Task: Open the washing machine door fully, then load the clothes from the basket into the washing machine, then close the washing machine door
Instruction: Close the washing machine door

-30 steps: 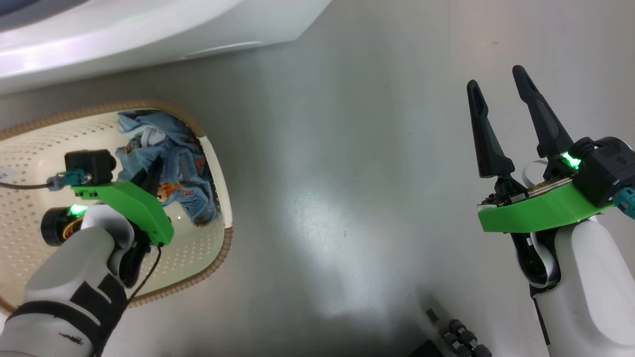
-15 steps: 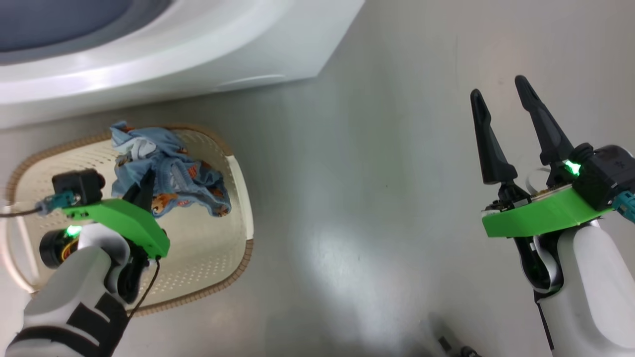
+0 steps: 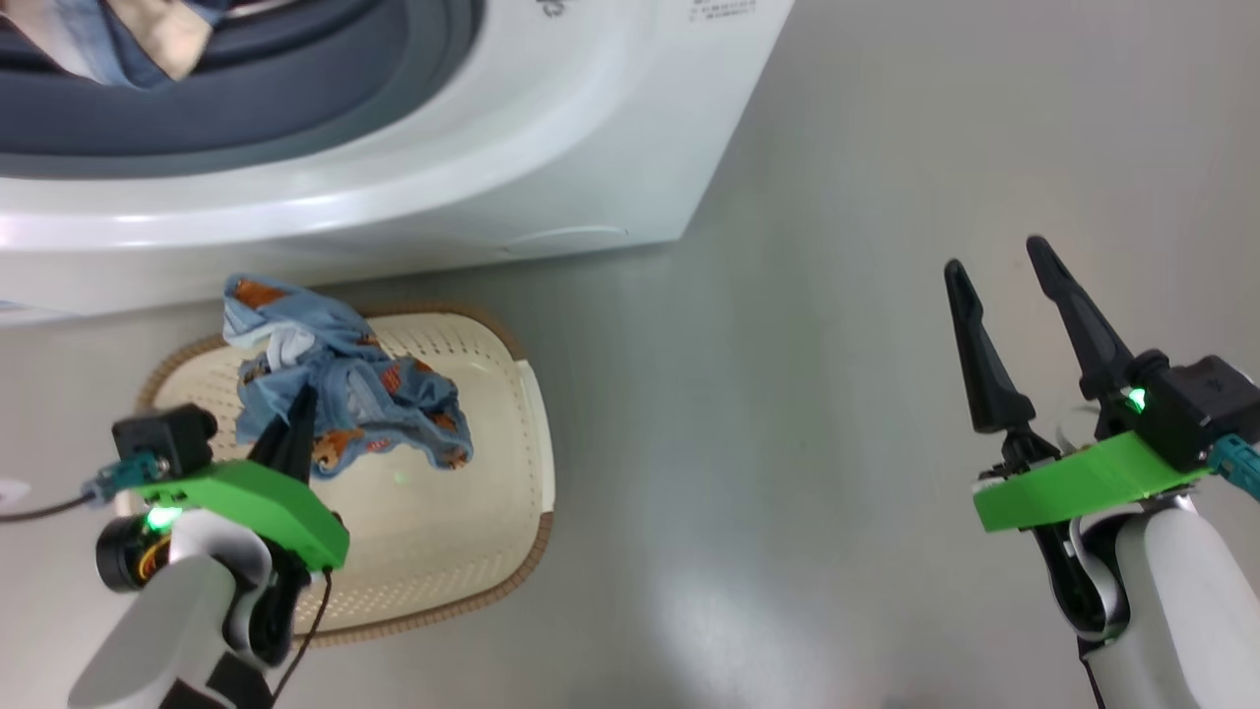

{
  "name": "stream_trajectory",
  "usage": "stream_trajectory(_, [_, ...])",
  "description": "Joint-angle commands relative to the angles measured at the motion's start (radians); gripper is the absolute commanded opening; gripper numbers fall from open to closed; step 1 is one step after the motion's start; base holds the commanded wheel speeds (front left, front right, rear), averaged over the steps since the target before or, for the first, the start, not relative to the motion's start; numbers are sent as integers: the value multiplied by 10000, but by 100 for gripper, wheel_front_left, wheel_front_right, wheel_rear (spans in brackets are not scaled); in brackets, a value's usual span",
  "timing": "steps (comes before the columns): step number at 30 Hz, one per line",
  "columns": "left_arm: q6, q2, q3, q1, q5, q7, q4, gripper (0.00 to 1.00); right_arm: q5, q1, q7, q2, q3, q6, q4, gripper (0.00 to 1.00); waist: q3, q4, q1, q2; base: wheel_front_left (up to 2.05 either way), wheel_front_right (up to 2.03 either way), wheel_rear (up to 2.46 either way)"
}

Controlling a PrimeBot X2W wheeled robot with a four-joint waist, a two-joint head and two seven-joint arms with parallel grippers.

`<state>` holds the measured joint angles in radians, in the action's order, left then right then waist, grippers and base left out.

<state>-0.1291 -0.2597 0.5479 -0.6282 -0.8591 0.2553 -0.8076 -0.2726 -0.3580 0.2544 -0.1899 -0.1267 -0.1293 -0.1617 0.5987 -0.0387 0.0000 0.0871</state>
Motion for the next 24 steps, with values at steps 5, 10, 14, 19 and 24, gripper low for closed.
stream_trajectory(5, [-16,-138,-1245,1111,850,65,784,0,-172,836,74,-162,-59,-14,87,100,-1211,485,0,-2,0,0,0])
stream_trajectory(10, [-16,-35,-1752,1635,1309,65,1228,0,-226,1113,74,-214,-60,-14,37,100,-1662,619,0,-2,0,0,0])
stream_trajectory(14, [-16,52,-2283,2095,1746,65,1720,0,-265,1404,74,-232,-38,-14,-3,100,-2092,749,0,-2,0,0,0])
stream_trajectory(19, [-16,134,-2916,2684,2304,65,2428,0,-319,1813,74,-240,11,-14,-36,100,-2597,891,0,-2,0,0,0])
stream_trajectory(24, [-16,158,-3549,3364,2890,65,3368,0,-391,2262,74,-245,108,-14,-59,100,-3100,1039,0,-2,0,0,0])
